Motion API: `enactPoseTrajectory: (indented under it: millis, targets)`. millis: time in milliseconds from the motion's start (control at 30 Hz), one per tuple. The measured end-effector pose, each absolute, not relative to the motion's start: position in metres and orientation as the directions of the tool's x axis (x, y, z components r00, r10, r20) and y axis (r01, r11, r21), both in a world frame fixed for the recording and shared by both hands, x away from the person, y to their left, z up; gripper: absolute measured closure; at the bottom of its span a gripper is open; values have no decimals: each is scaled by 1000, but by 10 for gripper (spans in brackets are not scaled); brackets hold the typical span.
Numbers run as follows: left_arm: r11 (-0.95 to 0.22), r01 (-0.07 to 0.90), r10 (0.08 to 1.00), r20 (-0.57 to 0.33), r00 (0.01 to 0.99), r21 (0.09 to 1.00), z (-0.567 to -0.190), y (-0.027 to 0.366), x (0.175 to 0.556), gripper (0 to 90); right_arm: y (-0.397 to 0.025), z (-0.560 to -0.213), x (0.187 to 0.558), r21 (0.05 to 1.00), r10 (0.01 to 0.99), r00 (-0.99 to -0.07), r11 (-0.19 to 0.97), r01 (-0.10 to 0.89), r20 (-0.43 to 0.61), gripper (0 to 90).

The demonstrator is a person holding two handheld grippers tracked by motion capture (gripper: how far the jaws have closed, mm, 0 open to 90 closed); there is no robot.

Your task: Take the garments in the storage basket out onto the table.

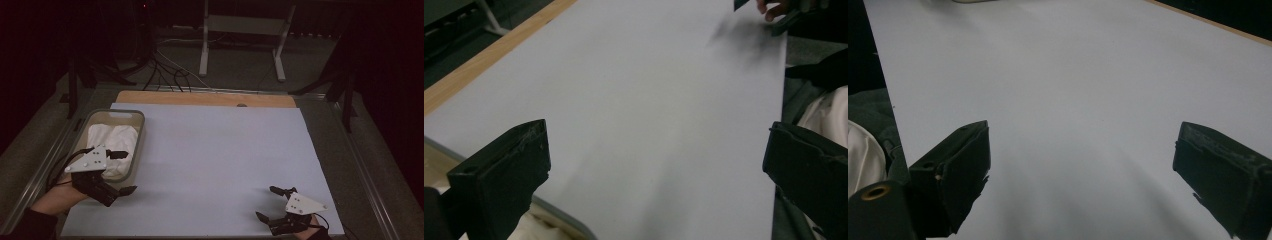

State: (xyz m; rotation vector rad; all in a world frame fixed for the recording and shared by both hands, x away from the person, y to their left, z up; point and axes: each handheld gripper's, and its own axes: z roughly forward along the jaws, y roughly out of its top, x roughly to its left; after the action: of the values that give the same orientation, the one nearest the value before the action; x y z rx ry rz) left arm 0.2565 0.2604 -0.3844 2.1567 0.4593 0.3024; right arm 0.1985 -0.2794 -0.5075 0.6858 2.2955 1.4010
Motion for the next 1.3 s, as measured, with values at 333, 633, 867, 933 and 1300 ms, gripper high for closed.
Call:
enactPoseTrajectory:
  millis: [333,633,867,933,1300]
  targets:
    - [-544,242,498,77,864,804,-376,273,276,0,-277,-508,198,897,576,-816,386,215,-53,84]
    - [-524,350,614,60,787,776,-379,286,298,0,-279,-508,199,895,580,-813,387,221,-50,84]
    - [-505,440,708,64,703,743,-385,296,314,0,-278,-509,199,896,580,-812,389,214,-58,84]
    - [-501,462,734,76,675,731,-388,298,318,0,-279,-508,199,895,581,-811,391,214,-60,84]
    - [-429,575,844,81,531,696,-406,302,334,0,-278,-508,198,897,580,-812,387,216,-55,84]
